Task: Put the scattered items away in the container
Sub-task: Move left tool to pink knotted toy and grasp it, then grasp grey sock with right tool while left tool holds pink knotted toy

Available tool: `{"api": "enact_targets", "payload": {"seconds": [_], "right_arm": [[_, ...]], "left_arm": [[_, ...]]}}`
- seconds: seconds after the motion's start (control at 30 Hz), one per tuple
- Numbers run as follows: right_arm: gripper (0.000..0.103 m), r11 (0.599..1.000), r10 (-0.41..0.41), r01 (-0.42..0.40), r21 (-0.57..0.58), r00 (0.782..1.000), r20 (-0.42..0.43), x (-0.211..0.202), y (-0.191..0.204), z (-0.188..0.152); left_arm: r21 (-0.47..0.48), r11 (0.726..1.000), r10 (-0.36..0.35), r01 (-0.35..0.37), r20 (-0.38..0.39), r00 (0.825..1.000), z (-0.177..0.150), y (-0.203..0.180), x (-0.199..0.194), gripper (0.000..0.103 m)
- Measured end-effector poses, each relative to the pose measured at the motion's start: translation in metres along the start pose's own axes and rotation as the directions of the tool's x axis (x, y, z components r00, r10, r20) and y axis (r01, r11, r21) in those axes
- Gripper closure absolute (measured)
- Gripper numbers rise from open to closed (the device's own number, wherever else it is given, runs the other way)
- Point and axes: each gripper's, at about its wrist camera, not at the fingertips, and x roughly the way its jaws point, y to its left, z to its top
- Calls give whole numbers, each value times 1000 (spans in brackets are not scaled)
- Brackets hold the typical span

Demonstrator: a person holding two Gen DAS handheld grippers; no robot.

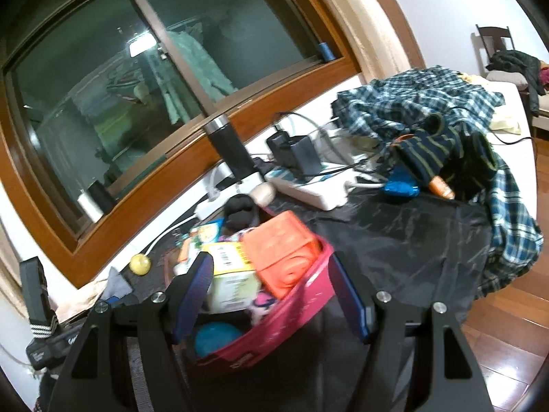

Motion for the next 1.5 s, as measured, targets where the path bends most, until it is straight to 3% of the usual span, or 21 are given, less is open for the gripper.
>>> {"api": "enact_targets", "payload": {"seconds": [0.17,0.43,0.7,1.13,1.23,1.3,1.5], "right_arm": [[30,997,46,-47,-66,999,-16,1,33,-3],[25,981,110,-118,-151,992,-64,13,87,-14],[25,958,143,-170,-232,981,-130,29,135,-33],[25,931,117,-197,-308,959,-260,76,178,-57],[25,920,137,-238,-310,939,-315,99,198,-61],[25,914,153,-268,-303,922,-356,116,211,-65],[25,905,205,-353,-237,851,-483,168,250,-77]], "left_arm": [[-68,990,123,-122,10,992,-8,64,-16,22],[-240,938,253,-249,-14,967,-24,170,-38,22],[-285,914,285,-290,-58,957,-31,222,-22,22],[-327,897,263,-296,-141,954,-21,251,39,22],[-349,892,261,-287,-121,958,-23,255,37,23],[-361,886,268,-292,-116,956,-25,257,36,39],[-377,883,262,-279,-98,960,-28,256,34,39]]}}
